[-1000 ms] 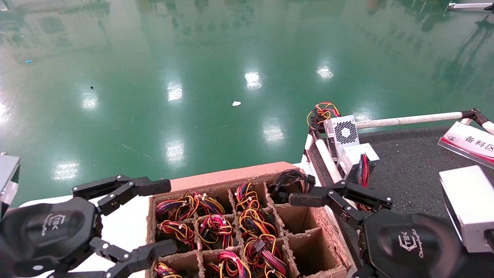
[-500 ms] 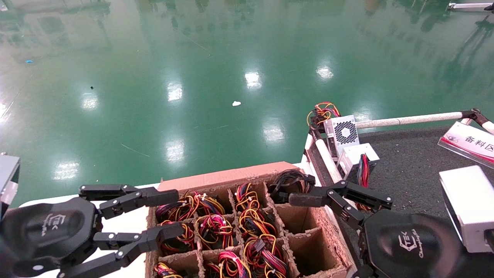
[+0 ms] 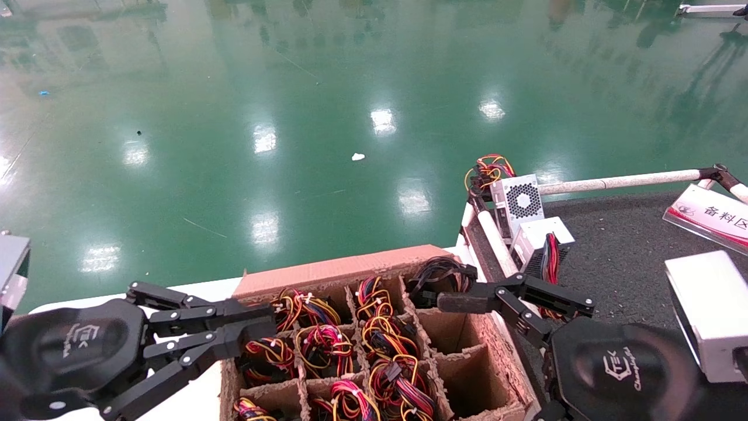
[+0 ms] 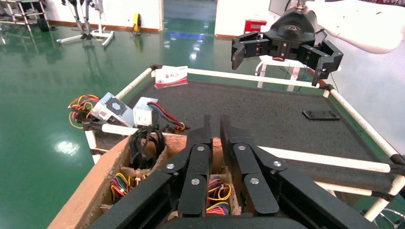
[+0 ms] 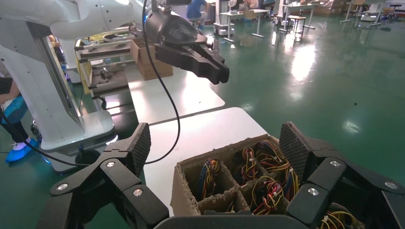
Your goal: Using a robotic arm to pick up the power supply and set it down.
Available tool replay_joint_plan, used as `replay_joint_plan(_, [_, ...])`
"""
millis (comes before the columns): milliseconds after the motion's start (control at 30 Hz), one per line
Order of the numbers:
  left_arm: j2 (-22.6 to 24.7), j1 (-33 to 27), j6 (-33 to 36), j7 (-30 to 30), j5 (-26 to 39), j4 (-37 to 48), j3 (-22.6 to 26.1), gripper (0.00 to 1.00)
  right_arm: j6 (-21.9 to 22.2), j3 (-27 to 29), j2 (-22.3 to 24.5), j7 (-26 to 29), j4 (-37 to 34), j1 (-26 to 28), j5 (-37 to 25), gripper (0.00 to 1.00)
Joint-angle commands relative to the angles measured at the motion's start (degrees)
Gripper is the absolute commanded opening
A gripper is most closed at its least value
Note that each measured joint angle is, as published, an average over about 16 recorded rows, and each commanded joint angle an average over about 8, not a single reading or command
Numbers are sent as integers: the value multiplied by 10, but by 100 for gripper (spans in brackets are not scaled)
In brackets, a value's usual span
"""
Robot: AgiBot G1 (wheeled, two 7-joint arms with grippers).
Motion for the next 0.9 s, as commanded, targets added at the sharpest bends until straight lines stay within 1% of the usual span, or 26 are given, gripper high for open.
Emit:
replay_joint_plan(33, [0, 0, 0, 0, 0, 0, 0, 0, 0, 0, 0, 0, 0, 0, 0, 100])
replay_joint_plan(133, [0, 0, 0, 0, 0, 0, 0, 0, 0, 0, 0, 0, 0, 0, 0, 100])
replay_joint_plan(167, [0, 0, 0, 0, 0, 0, 0, 7, 0, 0, 0, 0, 0, 0, 0, 100])
replay_joint_plan(267, [0, 0, 0, 0, 0, 0, 0, 44, 2, -2, 1, 1, -1, -1, -6, 100])
replay_joint_plan(400, [0, 0, 0, 0, 0, 0, 0, 94, 18, -19, 2, 12, -3, -5, -42, 100])
replay_joint_plan(433, [0, 0, 0, 0, 0, 0, 0, 100, 24, -25, 1, 17, -5, -6, -55, 100])
replay_joint_plan(600, [0, 0, 0, 0, 0, 0, 0, 100, 52, -57, -5, 45, -18, -12, -118, 100])
replay_joint_plan(667, [0, 0, 0, 0, 0, 0, 0, 100, 63, -68, -10, 52, -23, -15, -138, 85])
replay_joint_plan(867, [0, 0, 0, 0, 0, 0, 0, 100, 98, -95, -35, 67, -26, -25, -190, 10])
replay_joint_plan(900, [0, 0, 0, 0, 0, 0, 0, 100, 103, -99, -39, 68, -26, -26, -198, 4])
